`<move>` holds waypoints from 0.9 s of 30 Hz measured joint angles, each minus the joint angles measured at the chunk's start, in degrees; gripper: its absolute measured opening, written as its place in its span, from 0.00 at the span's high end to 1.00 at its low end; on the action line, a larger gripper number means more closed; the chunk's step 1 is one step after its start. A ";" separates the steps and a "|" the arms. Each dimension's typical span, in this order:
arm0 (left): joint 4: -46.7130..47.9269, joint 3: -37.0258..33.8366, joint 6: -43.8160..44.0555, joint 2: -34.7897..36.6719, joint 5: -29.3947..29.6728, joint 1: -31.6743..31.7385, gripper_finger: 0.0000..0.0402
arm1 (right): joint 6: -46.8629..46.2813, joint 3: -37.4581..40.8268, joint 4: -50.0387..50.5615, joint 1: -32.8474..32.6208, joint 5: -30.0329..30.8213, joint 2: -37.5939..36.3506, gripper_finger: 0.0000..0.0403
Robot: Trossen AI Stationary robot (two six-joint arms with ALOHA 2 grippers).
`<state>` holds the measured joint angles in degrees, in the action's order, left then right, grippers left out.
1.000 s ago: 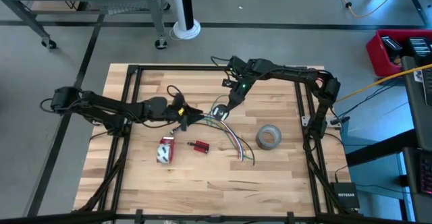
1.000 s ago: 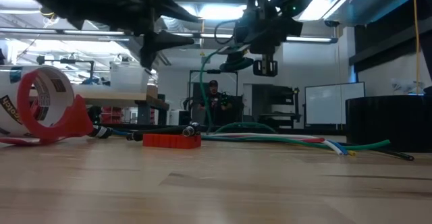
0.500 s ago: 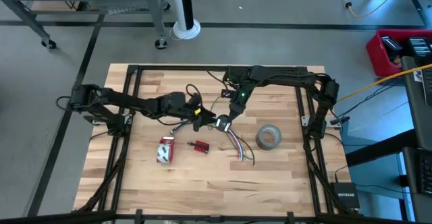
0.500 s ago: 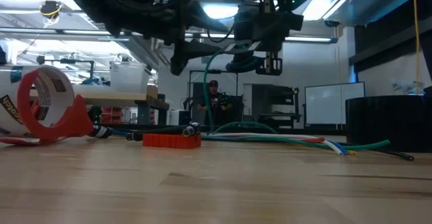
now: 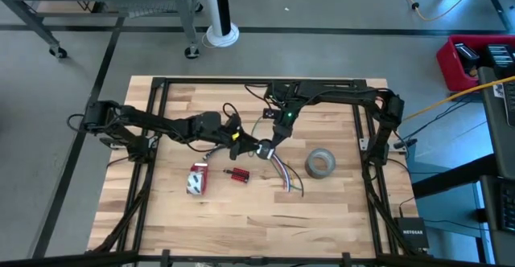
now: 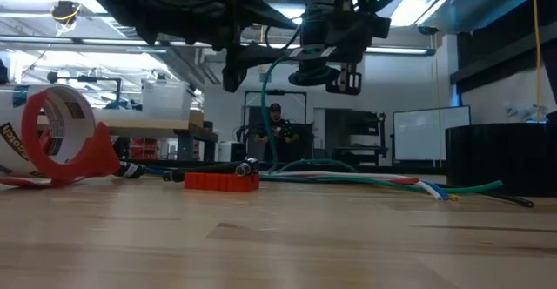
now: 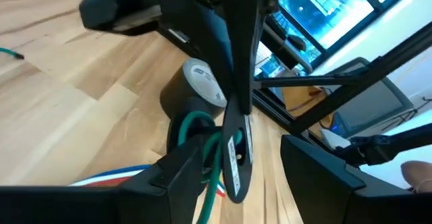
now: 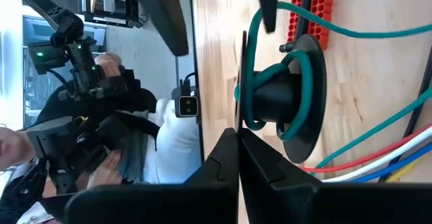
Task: Coil cords
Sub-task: Uncoil the green wire from the black spool
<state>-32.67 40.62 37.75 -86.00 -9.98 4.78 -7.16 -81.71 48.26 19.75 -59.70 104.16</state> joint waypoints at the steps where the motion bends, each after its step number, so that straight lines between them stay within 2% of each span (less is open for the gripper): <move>1: 0.15 0.00 0.54 0.00 0.00 -0.14 0.52 | 0.00 0.00 -0.55 0.00 0.01 0.00 1.00; 10: 0.05 0.00 0.95 0.00 0.03 -1.07 0.55 | -0.02 0.00 -2.15 0.00 0.05 0.00 1.00; 22: -0.82 -0.02 -1.78 0.00 0.31 -1.03 0.88 | -0.24 0.00 -2.84 -0.02 -0.32 0.00 1.00; 27: -0.82 -0.07 -2.99 0.00 0.37 -0.99 0.98 | -1.92 0.06 -5.23 -0.02 -0.78 0.00 1.00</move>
<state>-33.49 40.56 34.76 -86.00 -9.61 3.79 -9.08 -81.65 43.03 19.73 -60.48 104.16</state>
